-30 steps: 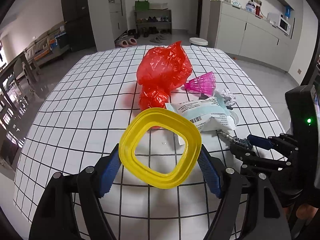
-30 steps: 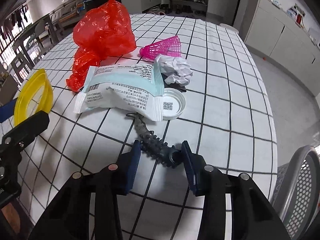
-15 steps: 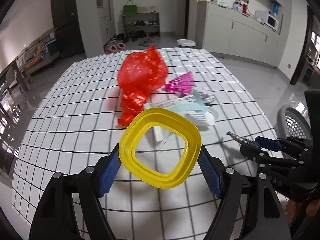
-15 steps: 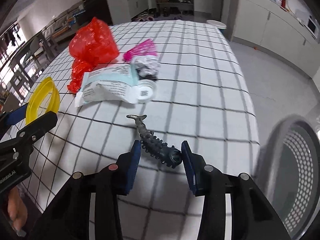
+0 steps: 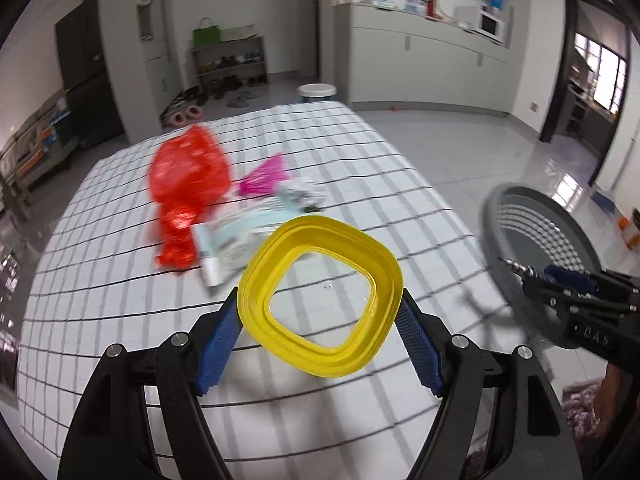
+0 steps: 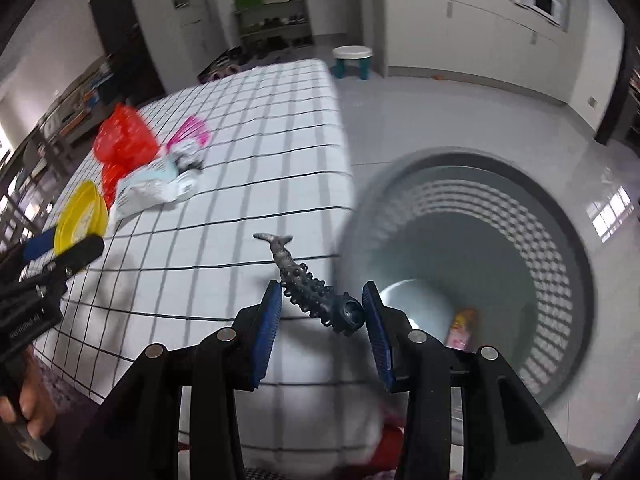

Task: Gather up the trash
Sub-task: 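Carry the ring and toy fish over the basket and release both, then move both open tools back over the remaining table items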

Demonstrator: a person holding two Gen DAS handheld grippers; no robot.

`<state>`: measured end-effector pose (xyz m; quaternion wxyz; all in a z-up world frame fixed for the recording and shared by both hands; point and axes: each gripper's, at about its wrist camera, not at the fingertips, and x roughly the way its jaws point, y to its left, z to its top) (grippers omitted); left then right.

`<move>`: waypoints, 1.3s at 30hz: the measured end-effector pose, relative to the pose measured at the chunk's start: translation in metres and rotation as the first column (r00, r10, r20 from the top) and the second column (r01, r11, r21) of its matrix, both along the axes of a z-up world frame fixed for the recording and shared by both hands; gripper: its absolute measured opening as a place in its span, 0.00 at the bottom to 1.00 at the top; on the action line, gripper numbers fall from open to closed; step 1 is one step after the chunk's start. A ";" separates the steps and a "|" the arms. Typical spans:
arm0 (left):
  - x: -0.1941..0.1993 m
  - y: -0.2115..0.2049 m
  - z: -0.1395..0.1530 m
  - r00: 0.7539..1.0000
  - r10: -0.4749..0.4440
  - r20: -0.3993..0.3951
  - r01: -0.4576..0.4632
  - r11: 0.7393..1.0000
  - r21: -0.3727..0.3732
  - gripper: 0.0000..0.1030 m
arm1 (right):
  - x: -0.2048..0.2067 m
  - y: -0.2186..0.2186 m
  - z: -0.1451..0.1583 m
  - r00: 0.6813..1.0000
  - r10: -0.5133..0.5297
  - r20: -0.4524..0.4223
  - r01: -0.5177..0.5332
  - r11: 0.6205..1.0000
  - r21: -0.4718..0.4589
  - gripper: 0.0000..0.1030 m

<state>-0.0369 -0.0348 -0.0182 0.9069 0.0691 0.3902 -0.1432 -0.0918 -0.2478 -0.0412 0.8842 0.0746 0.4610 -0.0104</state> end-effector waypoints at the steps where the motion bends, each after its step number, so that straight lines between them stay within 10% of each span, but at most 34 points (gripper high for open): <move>1: -0.002 -0.008 0.000 1.000 -0.016 -0.002 0.016 1.000 -0.005 0.71 | -0.003 -0.008 0.000 1.000 -0.016 -0.005 0.016 1.000 0.002 0.28; 9: -0.001 -0.089 -0.005 0.989 -0.146 -0.028 0.145 0.989 -0.039 0.71 | -0.014 -0.073 -0.021 0.989 -0.134 -0.069 0.138 0.989 0.057 0.09; 22: 0.010 -0.177 -0.021 0.953 -0.296 -0.072 0.295 0.955 -0.024 0.72 | -0.032 -0.123 -0.020 0.958 -0.284 -0.040 0.286 0.956 0.067 0.09; 29: 0.011 -0.199 -0.028 0.935 -0.345 -0.087 0.346 0.938 -0.004 0.79 | -0.048 -0.140 -0.012 0.933 -0.358 0.020 0.356 0.931 0.082 0.45; 39: 0.011 -0.201 -0.022 0.936 -0.344 -0.077 0.344 0.939 -0.004 0.80 | -0.052 -0.145 -0.007 0.925 -0.376 0.045 0.369 0.921 0.124 0.57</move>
